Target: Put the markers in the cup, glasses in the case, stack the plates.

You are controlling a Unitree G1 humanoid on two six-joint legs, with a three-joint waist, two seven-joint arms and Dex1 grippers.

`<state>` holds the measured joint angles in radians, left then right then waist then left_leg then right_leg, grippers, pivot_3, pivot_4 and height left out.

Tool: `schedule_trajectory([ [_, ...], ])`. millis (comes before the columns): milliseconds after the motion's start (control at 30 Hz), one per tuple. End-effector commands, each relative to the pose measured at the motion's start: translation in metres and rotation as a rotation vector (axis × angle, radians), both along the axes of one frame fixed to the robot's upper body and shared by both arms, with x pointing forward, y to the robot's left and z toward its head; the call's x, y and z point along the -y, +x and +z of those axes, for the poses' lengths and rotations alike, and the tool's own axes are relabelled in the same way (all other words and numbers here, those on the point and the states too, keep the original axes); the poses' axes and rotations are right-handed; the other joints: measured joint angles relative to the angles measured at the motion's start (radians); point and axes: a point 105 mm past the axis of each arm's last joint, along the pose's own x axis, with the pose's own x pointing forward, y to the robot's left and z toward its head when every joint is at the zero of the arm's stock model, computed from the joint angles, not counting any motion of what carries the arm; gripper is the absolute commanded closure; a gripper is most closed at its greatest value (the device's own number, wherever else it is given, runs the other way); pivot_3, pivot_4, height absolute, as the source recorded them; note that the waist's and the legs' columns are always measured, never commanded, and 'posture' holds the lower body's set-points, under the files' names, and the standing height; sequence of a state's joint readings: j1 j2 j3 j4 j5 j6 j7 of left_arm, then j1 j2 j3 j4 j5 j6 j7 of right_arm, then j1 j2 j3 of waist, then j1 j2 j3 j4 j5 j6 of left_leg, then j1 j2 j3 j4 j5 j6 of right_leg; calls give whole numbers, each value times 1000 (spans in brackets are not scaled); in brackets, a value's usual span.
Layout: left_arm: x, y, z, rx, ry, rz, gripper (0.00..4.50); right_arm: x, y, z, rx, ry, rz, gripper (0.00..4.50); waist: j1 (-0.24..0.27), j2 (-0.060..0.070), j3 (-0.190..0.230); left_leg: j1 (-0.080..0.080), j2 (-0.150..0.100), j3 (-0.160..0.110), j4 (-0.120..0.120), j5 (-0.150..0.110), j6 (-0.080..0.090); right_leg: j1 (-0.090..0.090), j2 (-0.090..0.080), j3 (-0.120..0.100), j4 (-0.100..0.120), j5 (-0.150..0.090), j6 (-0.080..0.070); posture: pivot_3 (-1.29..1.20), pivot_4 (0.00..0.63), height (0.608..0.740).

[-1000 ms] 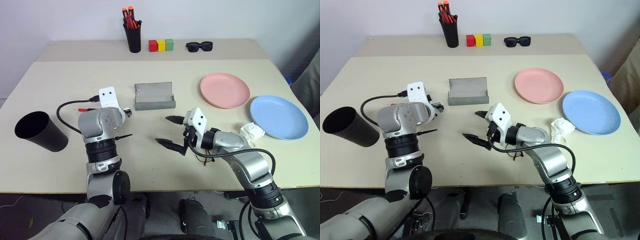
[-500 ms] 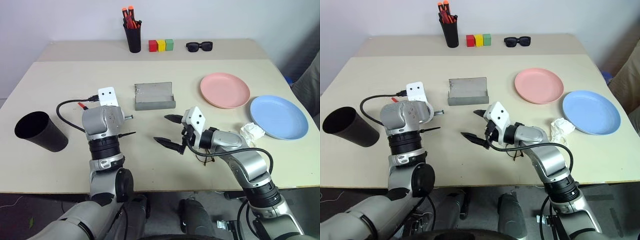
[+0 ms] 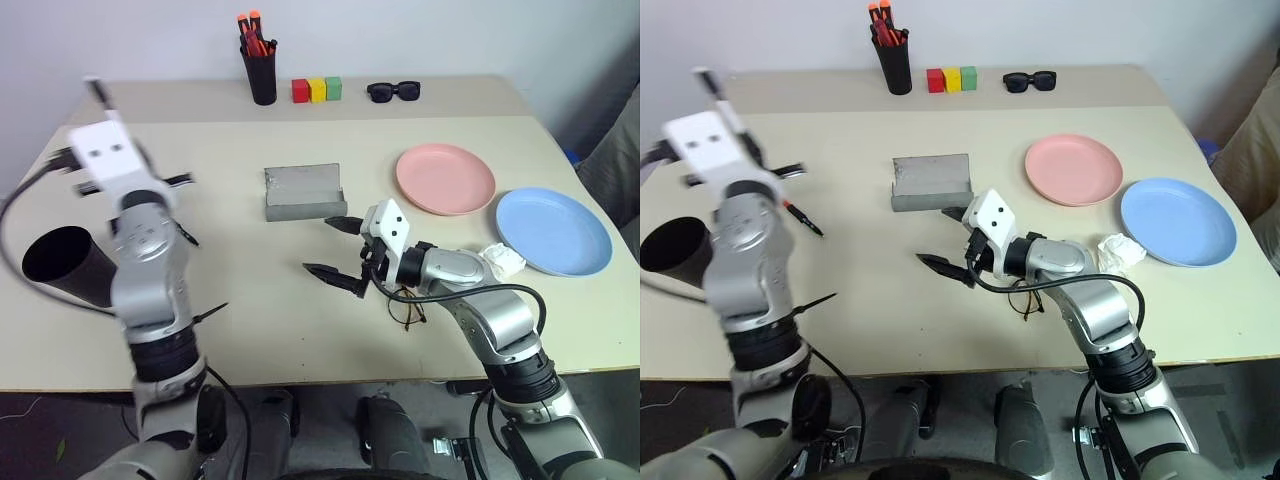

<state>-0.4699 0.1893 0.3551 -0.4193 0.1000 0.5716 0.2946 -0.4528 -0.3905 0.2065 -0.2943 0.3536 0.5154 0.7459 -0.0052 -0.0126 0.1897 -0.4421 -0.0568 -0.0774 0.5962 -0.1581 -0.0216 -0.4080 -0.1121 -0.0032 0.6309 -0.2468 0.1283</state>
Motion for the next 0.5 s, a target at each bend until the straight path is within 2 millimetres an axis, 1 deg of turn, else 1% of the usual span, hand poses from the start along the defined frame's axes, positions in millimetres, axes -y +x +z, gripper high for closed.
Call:
schedule_trajectory([
  [33,-13,-36,23,121,107,135,4441,-7,-2,34,46,130,59,0,5,0,0,0,0,0,0,0,0,1,0,0,0,0,0,0,150,740],
  [100,-27,-56,15,119,113,213,4441,-12,-4,51,33,215,114,0,10,0,0,0,0,-1,1,0,0,1,0,0,0,0,0,0,150,740],
  [167,-34,-69,10,116,121,253,4441,-15,-6,59,26,254,153,0,11,0,0,0,0,-2,1,0,0,1,0,0,0,0,0,0,150,740],
  [300,-41,-85,-9,80,81,314,4441,-18,-3,59,25,243,176,0,18,-2,-1,0,0,-1,1,0,0,1,0,-1,0,0,0,0,150,740],
  [367,-43,-89,-18,64,44,332,4441,-20,-2,57,25,237,187,0,18,-2,-2,0,0,-1,1,0,0,2,0,-1,0,0,0,0,150,740],
  [500,-43,-94,-30,49,26,348,4441,-23,-2,56,26,233,204,0,16,-2,-2,0,0,0,1,0,0,1,0,-1,0,0,0,0,150,740],
])
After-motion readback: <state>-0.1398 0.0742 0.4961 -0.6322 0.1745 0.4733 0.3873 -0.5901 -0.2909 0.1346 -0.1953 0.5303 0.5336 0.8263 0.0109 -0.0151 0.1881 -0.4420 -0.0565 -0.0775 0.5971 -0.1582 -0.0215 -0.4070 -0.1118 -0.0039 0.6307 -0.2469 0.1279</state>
